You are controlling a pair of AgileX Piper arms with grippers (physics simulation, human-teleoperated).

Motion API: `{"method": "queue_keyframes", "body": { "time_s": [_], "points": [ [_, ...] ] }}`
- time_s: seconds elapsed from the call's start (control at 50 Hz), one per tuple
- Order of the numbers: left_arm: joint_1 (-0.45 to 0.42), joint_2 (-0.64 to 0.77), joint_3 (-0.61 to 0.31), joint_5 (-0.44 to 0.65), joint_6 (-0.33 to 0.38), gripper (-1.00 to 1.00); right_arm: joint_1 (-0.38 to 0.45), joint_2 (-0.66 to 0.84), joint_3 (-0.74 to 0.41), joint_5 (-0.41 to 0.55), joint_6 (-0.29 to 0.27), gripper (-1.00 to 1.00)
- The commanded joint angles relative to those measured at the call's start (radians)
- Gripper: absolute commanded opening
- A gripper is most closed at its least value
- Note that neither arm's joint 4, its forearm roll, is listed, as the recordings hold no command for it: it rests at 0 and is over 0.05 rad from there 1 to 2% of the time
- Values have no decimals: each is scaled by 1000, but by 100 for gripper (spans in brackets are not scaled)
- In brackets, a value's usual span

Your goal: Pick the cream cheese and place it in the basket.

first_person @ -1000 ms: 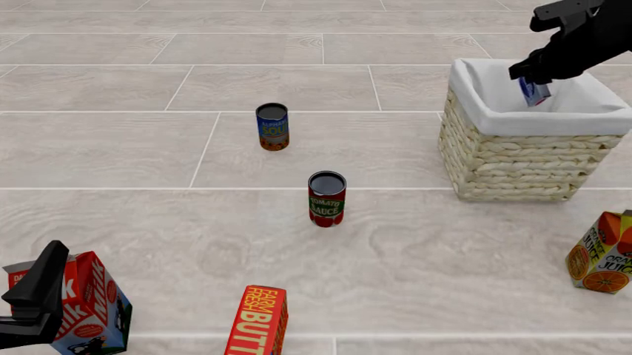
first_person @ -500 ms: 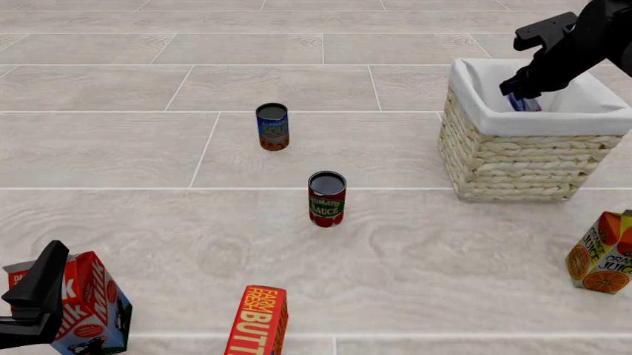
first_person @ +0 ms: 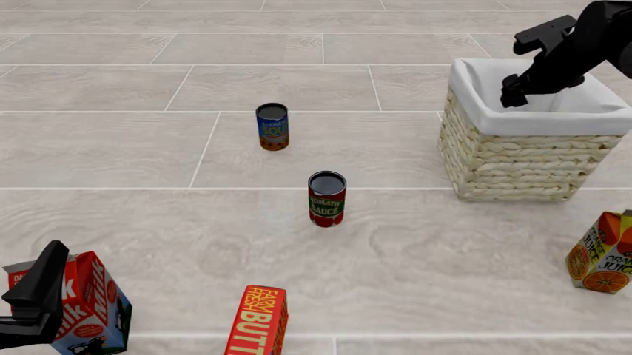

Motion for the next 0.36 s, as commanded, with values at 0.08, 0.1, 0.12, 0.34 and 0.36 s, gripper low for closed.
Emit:
{"method": "queue_keyframes", "body": {
  "time_s": [0.08,0.1,0.12,0.34,0.36],
  "points": [
    [0,0,0,0,0,100,1,-6,-15,13,-5,100],
    [0,0,0,0,0,100,2,-11,-12,14,-5,100],
    [0,0,0,0,0,100,2,-18,-6,14,-5,100],
    [0,0,0,0,0,100,13,-115,59,22,7,100],
    [0,0,0,0,0,100,13,-125,62,22,9,100]
  ]
}}
